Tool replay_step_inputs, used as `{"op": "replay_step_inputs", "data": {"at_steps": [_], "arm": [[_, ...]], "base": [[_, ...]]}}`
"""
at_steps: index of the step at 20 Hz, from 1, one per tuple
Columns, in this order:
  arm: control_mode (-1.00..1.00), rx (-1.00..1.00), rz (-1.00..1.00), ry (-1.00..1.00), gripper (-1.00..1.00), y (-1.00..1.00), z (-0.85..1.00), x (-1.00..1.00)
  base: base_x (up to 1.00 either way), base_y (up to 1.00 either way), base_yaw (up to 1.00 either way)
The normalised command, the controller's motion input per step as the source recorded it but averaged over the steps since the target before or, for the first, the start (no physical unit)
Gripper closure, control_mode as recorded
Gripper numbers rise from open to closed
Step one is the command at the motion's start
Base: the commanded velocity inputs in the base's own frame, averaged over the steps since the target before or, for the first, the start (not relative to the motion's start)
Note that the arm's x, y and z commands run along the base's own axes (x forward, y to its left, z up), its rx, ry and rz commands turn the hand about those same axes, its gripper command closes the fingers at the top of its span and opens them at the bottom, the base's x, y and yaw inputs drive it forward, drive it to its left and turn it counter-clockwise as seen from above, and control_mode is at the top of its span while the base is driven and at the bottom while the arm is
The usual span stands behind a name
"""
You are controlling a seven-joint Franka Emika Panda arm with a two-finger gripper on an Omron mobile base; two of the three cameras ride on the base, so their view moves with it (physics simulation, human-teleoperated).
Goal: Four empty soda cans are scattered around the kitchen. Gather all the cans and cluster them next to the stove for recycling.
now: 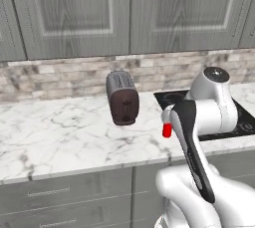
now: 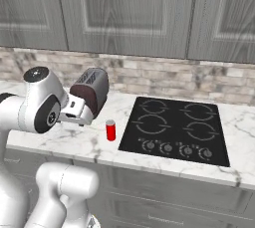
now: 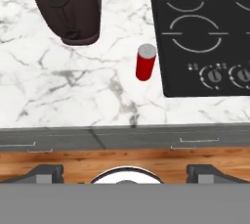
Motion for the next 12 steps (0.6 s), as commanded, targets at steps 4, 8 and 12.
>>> {"op": "replay_step_inputs", "data": {"at_steps": [4, 8, 12], "arm": [[-1.0, 0.0, 0.0, -0.01, -1.0, 0.04, 0.22, -0.25], [-1.0, 0.0, 0.0, 0.0, -1.0, 0.07, 0.12, -0.27], [1.0, 0.0, 0.0, 0.0, -1.0, 0.03, 0.0, -0.11]], "base": [[0.0, 0.0, 0.0], [0.0, 0.0, 0.0], [-0.18, 0.01, 0.0]]}}
